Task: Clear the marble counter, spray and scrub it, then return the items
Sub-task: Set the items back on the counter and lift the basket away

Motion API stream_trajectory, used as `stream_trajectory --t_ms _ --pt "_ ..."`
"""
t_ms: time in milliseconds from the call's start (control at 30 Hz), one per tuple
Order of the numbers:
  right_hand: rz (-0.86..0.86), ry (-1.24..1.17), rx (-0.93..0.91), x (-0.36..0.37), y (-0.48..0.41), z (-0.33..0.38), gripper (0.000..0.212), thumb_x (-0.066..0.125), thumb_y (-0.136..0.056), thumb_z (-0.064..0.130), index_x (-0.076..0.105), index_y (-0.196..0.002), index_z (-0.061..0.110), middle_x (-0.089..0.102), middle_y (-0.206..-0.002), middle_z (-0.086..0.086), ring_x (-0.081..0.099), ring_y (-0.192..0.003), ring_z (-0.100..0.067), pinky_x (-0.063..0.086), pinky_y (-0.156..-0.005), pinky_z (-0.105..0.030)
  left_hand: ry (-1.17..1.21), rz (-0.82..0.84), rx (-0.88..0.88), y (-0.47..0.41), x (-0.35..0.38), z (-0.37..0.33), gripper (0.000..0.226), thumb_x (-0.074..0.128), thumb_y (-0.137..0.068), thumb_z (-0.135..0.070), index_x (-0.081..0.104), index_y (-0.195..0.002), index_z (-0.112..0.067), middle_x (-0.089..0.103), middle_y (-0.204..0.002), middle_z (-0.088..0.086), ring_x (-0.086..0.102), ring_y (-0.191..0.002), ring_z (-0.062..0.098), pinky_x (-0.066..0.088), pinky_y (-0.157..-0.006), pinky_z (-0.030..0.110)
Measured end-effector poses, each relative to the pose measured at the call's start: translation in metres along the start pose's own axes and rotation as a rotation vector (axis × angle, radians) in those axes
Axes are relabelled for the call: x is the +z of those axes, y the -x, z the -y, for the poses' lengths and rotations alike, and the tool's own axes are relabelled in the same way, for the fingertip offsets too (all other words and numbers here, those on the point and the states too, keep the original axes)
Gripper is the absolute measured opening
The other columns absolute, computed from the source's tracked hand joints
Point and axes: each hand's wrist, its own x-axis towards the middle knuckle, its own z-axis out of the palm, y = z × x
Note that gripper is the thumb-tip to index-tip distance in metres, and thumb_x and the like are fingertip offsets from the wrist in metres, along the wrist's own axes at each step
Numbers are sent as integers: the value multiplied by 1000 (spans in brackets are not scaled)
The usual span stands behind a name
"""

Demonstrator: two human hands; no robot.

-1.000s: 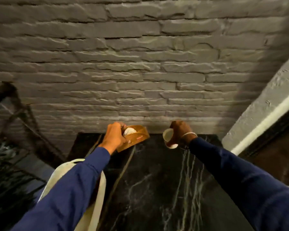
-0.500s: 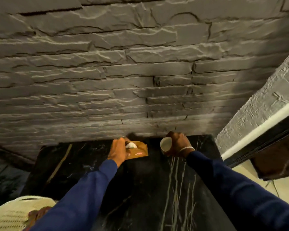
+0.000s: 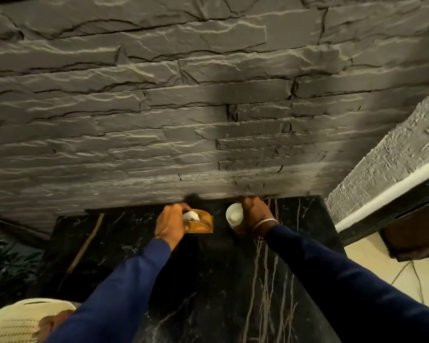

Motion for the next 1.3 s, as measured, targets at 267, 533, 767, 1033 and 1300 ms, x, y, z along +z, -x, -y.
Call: stream_trajectory --t_ms 267,533,767,1033,1300 --pt "-22 24 -6 9 -5 13 76 84 -64 34 48 -127 12 52 -129 -13 53 -118 -30 45 -97 -38 -69 -3 23 -1 1 4 52 78 -74 -18 62 -123 -29 68 -116 7 63 -110 27 48 -89 30" --pt "-29 99 -44 11 -6 20 95 87 -57 40 41 -136 17 55 -131 -12 54 -119 -30 47 -98 -39 -211 44 159 3 -3 4 90 83 -70 -24 38 -148 -27 50 -144 9 44 -135 29 32 -116 37" --pt "-196 187 -233 3 30 71 76 79 -65 48 50 -127 17 54 -127 -11 50 -117 -30 44 -98 -41 -158 -32 240 47 -44 15 101 86 -68 -30 29 -150 -25 41 -150 5 32 -143 24 22 -121 36" --pt "-297 151 -725 23 122 229 40 69 -73 33 66 -101 6 65 -98 -21 62 -91 -41 51 -82 -43 -28 -393 223 172 -140 120 69 72 -80 -48 51 -137 -17 58 -134 9 51 -128 28 40 -109 41" --pt "-79 114 -1024 117 256 427 26 67 -75 26 69 -97 12 68 -99 -13 62 -99 -32 46 -87 -34 5 -561 -105 382 -216 301 52 50 -91 -46 50 -133 -14 60 -126 13 53 -120 31 44 -102 40"
